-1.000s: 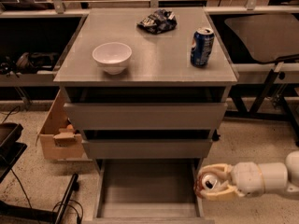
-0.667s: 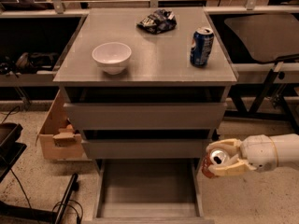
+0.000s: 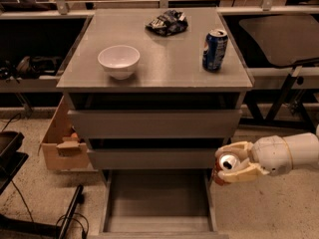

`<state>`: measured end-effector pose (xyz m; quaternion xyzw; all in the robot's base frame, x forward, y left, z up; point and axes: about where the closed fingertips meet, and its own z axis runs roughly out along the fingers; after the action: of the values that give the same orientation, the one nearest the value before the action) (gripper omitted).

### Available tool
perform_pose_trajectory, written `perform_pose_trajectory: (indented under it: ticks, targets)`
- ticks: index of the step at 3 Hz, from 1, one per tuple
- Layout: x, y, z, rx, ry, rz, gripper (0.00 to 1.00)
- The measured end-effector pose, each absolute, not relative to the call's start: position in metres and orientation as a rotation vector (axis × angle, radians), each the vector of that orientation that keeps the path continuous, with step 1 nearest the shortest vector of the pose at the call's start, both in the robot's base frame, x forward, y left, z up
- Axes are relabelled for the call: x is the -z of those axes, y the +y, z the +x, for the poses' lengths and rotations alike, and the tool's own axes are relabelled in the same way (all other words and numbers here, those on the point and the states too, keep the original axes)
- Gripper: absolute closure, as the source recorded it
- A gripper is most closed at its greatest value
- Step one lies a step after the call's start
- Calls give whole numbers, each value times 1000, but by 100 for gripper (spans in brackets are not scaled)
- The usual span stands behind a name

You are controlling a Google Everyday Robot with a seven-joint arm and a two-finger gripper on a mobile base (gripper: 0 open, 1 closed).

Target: Pick coke can from bottom drawer and place on counter

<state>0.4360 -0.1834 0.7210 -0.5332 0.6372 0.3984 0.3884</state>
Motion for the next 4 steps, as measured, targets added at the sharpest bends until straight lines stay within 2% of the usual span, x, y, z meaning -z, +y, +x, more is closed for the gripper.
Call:
perform_pose_trajectory:
  ticks: [3,4]
  targets:
    - [-969,-117,506,-772,1768,-1337,100]
    - [-1012,-115,540,-817,1820,-1264,100]
